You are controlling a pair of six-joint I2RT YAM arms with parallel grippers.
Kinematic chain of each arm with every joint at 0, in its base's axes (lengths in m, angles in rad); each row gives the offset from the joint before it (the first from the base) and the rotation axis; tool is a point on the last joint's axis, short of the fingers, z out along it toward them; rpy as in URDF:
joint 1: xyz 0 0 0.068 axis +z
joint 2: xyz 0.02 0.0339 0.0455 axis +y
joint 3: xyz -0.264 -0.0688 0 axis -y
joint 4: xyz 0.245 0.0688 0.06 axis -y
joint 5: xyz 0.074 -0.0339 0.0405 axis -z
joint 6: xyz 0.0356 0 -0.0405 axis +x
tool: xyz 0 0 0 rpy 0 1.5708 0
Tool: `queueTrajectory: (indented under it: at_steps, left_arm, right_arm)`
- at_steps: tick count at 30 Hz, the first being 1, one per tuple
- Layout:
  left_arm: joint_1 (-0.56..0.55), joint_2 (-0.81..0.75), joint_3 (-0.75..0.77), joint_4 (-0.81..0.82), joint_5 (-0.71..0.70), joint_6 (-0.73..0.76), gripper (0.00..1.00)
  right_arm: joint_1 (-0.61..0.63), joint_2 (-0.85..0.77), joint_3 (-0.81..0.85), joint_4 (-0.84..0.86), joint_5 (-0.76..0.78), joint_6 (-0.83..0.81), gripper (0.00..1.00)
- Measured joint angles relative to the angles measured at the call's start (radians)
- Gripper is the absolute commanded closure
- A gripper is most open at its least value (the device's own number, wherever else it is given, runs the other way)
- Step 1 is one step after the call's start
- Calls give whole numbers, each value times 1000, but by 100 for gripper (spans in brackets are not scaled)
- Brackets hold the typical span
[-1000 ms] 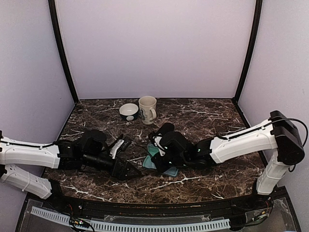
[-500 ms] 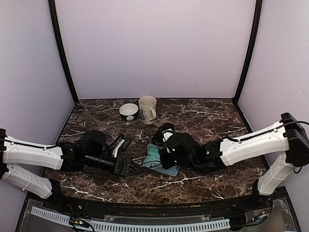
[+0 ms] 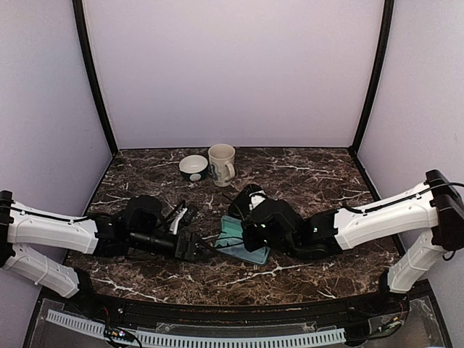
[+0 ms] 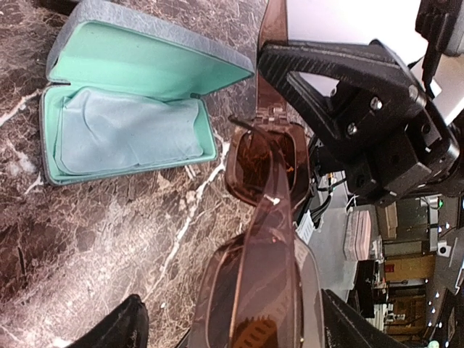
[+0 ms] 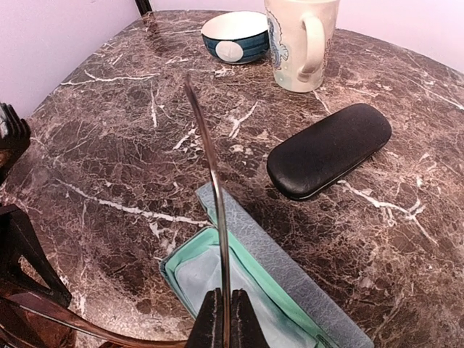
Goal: Organize the sunglasses
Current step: Pass from the right arm to the left
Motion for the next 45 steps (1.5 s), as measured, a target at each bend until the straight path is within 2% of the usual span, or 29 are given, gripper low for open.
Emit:
queueTrajectory:
  at_steps: [15,22,29,35,45]
  left_arm:
    - [4,-45,0,47,-73,-47,38]
    - [6,-45,0,34,-92,-64,29]
    - [13,-48,0,32,-97,-76,27]
    - [19,-48,0,32,-96,-87,35]
    - [26,-43,0,34,-84,-90,43]
  right_arm:
    - [19,26,10,-28,33,111,100]
    - [34,51,18,-35,64,167,100]
    - [35,51,19,-46,95,206,100]
    - [35,51,19,-56,115,225,100]
    - [35,51,19,-62,122,244,100]
